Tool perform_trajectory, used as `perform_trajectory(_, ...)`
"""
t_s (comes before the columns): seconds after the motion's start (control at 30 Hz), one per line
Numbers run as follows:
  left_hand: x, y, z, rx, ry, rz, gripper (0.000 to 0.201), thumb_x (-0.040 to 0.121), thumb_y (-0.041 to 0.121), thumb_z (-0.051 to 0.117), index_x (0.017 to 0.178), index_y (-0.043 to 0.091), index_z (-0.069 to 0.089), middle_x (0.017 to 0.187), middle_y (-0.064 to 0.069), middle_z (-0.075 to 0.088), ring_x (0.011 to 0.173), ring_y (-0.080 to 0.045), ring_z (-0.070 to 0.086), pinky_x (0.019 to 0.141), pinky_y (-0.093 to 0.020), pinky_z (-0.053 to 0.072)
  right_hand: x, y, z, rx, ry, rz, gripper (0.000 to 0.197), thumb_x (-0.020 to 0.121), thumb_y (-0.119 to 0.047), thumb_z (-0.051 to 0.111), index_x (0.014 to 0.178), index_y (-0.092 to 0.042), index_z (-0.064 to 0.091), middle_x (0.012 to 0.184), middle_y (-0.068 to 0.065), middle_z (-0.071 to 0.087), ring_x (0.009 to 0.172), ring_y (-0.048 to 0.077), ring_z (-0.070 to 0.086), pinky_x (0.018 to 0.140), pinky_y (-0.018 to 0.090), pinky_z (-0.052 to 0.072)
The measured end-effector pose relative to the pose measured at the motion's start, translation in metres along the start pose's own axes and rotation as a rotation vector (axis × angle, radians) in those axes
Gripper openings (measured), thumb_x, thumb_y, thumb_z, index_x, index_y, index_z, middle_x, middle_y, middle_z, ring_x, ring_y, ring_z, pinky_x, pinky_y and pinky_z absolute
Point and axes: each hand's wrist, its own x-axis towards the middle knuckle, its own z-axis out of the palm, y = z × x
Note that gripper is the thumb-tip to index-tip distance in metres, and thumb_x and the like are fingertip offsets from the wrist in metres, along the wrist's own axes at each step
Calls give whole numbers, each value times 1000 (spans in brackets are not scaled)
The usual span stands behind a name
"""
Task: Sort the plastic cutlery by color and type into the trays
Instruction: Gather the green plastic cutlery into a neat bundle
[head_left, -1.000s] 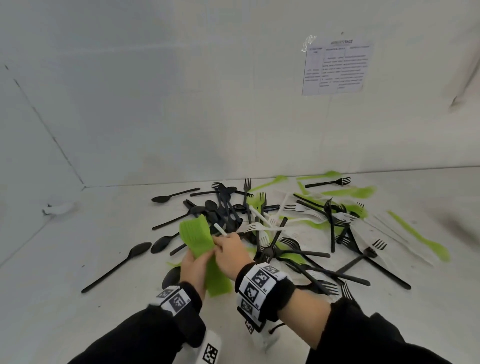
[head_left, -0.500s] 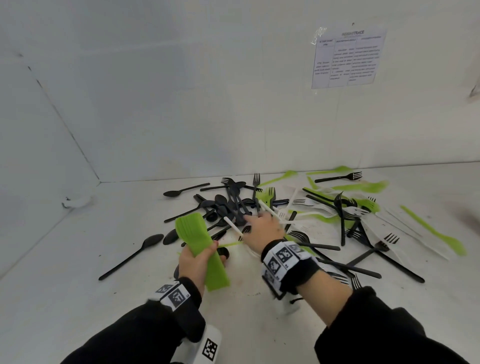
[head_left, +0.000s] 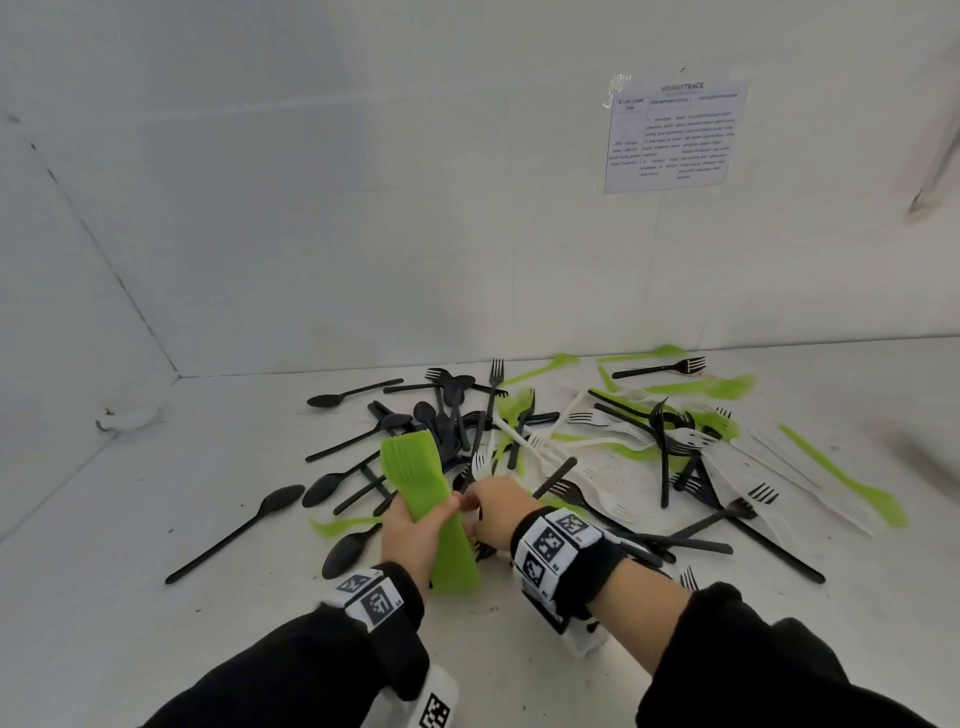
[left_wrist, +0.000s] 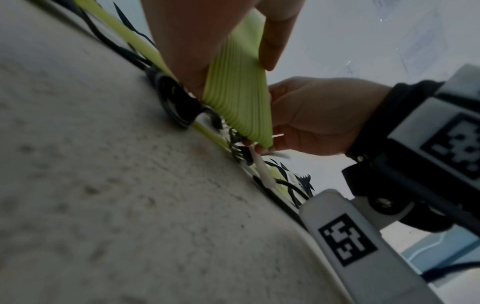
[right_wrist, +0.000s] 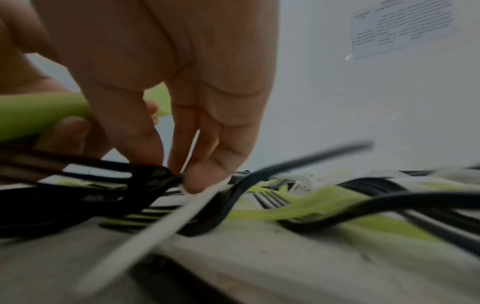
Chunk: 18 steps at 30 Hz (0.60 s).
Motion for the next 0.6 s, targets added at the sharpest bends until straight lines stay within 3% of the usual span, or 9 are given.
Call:
perform_trajectory(0.07,-2,0,12,-5,-3,2,28,82,4,67,108,5,56,93,-19,64,69,-31,65,59,-34,52,-3,16,-5,54,44,-4,32,90,-15,52,121,-17,62,130,7,56,122,24,50,103,36,42)
perform_trajectory(0.13,-5,2,26,-12,-15,5,27,82,3,67,106,6,55,86,-14,64,57,-25,65,51,-32,52,-7,35,-15,60,137,70,32,91,-20,48,120,-24,61,136,3,48,127,25,43,106,40,38)
perform_trajectory(0.3,-14,3,74,-27,-53,-16,24,82,5,68,102,8,55,85,-12,63,54,-22,64,47,-30,52,-19,106,-62,-14,211,524,53,89,-31,48,140,-32,35,157,8,-1,142,40,2,113,59,15)
perform_trajectory(0.33,-16,1,85,-34,-58,-22,22,82,4,67,101,8,55,83,-12,62,51,-21,63,44,-29,52,-21,122,-72,-1,220,599,56,89,-32,48,142,-30,30,157,10,-4,142,43,-1,112,61,14)
perform_trajectory(0.4,-22,-2,107,-50,-69,-32,20,83,2,66,98,7,54,78,-13,60,46,-19,62,42,-28,51,-26,153,-85,27,211,684,60,90,-38,48,145,-25,25,155,15,4,140,45,7,111,61,17)
perform_trajectory(0.5,-30,-11,136,-35,-81,-22,20,82,0,65,98,5,54,75,-12,61,44,-20,62,42,-29,51,-33,173,-87,-81,72,558,53,94,-27,43,142,-11,31,152,15,21,141,35,18,115,53,18)
perform_trajectory(0.6,-36,-23,157,-26,-73,-13,21,81,1,67,96,8,55,80,-12,63,49,-24,63,46,-30,51,-38,174,-78,-165,8,341,48,93,-15,41,141,-12,36,151,10,24,138,30,27,114,44,25)
